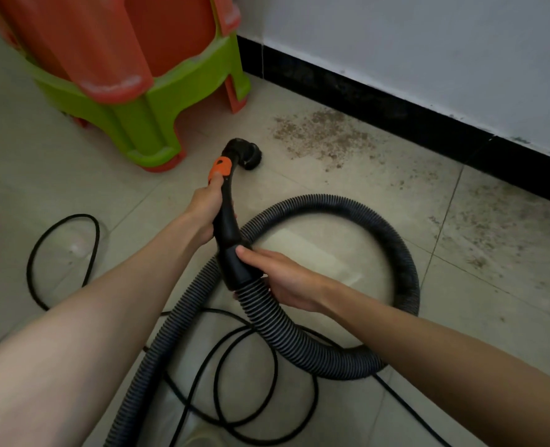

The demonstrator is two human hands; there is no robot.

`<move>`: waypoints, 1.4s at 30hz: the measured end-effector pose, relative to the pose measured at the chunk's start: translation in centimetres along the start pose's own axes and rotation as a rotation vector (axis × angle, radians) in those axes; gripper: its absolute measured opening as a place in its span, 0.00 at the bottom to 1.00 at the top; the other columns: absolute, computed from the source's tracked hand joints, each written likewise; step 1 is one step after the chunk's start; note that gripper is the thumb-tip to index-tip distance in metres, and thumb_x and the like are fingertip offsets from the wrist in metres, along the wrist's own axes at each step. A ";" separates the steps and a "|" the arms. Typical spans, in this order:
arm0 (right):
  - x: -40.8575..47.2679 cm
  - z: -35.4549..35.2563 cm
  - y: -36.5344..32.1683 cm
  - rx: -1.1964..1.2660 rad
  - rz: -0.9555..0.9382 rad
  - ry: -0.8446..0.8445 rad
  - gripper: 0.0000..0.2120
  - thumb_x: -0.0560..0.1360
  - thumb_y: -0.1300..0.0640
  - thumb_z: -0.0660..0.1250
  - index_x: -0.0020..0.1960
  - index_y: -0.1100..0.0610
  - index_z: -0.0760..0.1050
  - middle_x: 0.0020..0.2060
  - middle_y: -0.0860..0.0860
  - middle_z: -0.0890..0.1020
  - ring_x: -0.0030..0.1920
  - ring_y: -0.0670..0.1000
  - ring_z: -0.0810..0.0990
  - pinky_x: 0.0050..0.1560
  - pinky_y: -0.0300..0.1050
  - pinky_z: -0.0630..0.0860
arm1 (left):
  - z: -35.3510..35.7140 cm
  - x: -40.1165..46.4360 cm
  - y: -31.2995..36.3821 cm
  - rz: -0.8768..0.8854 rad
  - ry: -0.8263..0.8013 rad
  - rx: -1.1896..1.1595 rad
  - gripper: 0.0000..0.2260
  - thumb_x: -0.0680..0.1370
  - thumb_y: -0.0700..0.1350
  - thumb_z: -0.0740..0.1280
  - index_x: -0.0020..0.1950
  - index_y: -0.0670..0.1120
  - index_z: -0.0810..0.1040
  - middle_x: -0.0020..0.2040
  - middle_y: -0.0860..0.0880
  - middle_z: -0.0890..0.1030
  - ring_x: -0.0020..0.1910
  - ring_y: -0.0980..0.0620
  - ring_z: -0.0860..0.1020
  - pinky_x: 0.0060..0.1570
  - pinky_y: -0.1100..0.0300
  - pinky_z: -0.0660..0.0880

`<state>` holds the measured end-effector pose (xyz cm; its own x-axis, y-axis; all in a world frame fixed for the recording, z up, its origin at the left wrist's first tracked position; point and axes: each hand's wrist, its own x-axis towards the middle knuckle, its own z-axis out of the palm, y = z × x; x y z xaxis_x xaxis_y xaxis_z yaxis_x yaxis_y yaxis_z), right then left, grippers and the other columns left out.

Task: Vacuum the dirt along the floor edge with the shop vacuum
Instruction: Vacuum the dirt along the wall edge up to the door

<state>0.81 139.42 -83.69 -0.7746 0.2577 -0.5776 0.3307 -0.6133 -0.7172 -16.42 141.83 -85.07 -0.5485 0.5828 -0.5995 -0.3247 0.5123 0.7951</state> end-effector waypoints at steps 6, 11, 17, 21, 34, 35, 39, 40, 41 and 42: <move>0.0 0.0 -0.3 -0.135 -0.096 0.142 0.16 0.80 0.44 0.58 0.51 0.57 0.71 0.38 0.54 0.79 0.34 0.50 0.79 0.35 0.40 0.78 | 0.4 -0.1 0.3 -0.059 -0.100 -0.139 0.20 0.81 0.59 0.56 0.45 0.42 0.71 0.35 0.47 0.72 0.32 0.50 0.72 0.36 0.57 0.72; 0.3 0.5 0.1 -0.206 -0.185 0.311 0.16 0.79 0.43 0.60 0.47 0.56 0.70 0.34 0.54 0.78 0.28 0.49 0.79 0.28 0.40 0.77 | 0.8 -0.8 0.6 -0.086 -0.124 -0.186 0.20 0.80 0.59 0.57 0.48 0.41 0.71 0.36 0.46 0.73 0.32 0.50 0.73 0.36 0.57 0.74; 0.2 0.8 0.9 -0.290 -0.227 0.382 0.16 0.79 0.44 0.61 0.52 0.57 0.71 0.39 0.54 0.79 0.27 0.45 0.79 0.27 0.38 0.75 | 1.1 -1.1 0.6 -0.162 -0.110 -0.192 0.22 0.80 0.60 0.57 0.51 0.40 0.70 0.34 0.45 0.74 0.27 0.50 0.75 0.27 0.60 0.75; 0.5 0.3 1.5 -0.366 -0.225 0.409 0.18 0.78 0.41 0.62 0.53 0.56 0.72 0.45 0.57 0.81 0.37 0.52 0.81 0.39 0.49 0.81 | 1.2 -0.9 0.2 -0.174 -0.109 -0.186 0.23 0.80 0.60 0.57 0.57 0.40 0.68 0.33 0.44 0.74 0.22 0.50 0.76 0.26 0.59 0.76; 3.1 -1.5 0.4 -0.415 -0.120 0.315 0.34 0.68 0.27 0.60 0.58 0.55 0.74 0.52 0.56 0.82 0.51 0.57 0.82 0.59 0.58 0.77 | 2.3 0.8 0.4 -0.011 0.038 -0.223 0.18 0.81 0.55 0.59 0.54 0.40 0.70 0.30 0.46 0.72 0.21 0.51 0.72 0.22 0.64 0.72; 3.2 -1.9 0.3 -0.424 -0.110 0.303 0.32 0.73 0.31 0.58 0.60 0.57 0.75 0.54 0.56 0.82 0.53 0.55 0.81 0.60 0.55 0.76 | 2.3 1.1 0.3 -0.024 0.040 -0.228 0.18 0.81 0.55 0.58 0.54 0.40 0.70 0.31 0.45 0.72 0.21 0.52 0.72 0.22 0.64 0.72; 4.1 -5.6 -1.3 -0.743 -0.192 0.458 0.26 0.81 0.40 0.55 0.71 0.55 0.67 0.65 0.54 0.75 0.61 0.50 0.74 0.60 0.45 0.71 | 2.3 2.4 0.1 -0.062 0.010 -0.277 0.19 0.80 0.57 0.59 0.56 0.41 0.70 0.32 0.46 0.72 0.21 0.52 0.73 0.22 0.64 0.73; 4.6 -7.5 -2.1 -0.945 -0.208 0.567 0.26 0.81 0.42 0.55 0.74 0.54 0.63 0.69 0.55 0.72 0.66 0.52 0.71 0.65 0.49 0.69 | 2.3 2.7 0.0 -0.065 0.001 -0.294 0.20 0.80 0.58 0.59 0.57 0.41 0.69 0.32 0.46 0.72 0.21 0.52 0.73 0.22 0.64 0.73; 5.0 -9.5 -2.9 -1.124 -0.193 0.666 0.28 0.81 0.43 0.56 0.76 0.54 0.59 0.72 0.56 0.68 0.70 0.56 0.66 0.69 0.53 0.65 | 2.4 2.9 -0.1 -0.066 -0.006 -0.306 0.20 0.80 0.58 0.59 0.57 0.41 0.69 0.32 0.46 0.72 0.21 0.52 0.73 0.22 0.63 0.73; 5.5 -11.5 -3.8 -1.242 -0.142 0.739 0.29 0.81 0.44 0.56 0.78 0.55 0.54 0.74 0.57 0.63 0.74 0.58 0.61 0.72 0.54 0.60 | 2.4 3.1 -0.2 -0.068 -0.013 -0.314 0.21 0.80 0.59 0.59 0.56 0.40 0.69 0.32 0.46 0.72 0.22 0.52 0.73 0.23 0.63 0.73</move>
<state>1.55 151.76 -88.63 -0.5176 0.8138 -0.2644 0.8181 0.3800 -0.4316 -16.18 145.05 -87.29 -0.5085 0.5629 -0.6516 -0.5829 0.3320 0.7416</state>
